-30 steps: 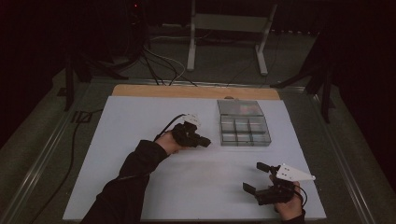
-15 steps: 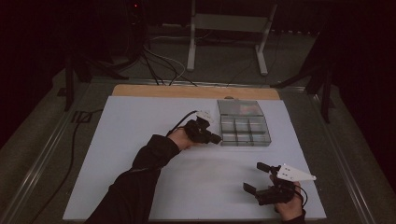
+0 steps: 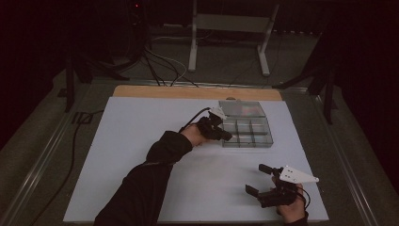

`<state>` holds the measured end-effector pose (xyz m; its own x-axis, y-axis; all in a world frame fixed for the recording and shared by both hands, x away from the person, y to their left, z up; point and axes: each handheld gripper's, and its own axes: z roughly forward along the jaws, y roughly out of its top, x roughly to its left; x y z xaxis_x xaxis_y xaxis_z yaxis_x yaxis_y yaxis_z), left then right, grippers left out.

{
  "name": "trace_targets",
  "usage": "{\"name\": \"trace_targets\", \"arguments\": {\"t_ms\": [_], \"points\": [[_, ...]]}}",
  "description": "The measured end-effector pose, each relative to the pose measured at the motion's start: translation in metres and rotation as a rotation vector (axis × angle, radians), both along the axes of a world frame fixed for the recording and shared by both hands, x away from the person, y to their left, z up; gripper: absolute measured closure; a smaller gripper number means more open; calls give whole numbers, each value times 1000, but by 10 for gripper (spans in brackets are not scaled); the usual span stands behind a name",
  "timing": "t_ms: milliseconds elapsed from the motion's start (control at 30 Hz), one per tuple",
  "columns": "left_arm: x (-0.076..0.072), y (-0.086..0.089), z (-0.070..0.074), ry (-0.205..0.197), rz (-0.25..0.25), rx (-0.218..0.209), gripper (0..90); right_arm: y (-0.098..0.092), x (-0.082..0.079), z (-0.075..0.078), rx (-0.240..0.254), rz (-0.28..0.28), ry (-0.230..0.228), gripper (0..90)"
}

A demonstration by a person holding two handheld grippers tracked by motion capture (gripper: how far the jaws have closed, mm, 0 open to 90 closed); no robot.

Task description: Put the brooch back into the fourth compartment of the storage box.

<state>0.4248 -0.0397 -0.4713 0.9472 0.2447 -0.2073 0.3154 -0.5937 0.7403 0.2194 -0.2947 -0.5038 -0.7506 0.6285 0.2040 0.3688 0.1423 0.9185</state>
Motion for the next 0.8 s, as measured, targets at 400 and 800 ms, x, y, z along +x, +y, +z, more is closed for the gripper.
{"name": "trace_targets", "arguments": {"t_ms": [400, 800], "points": [[13, -15, -10, -26, 49, 22, 880, -1, -1, 1, 10, 4, -5, 0], [11, -14, -6, -21, 74, 13, 550, -1, -2, 1, 14, 7, -5, 0]]}}
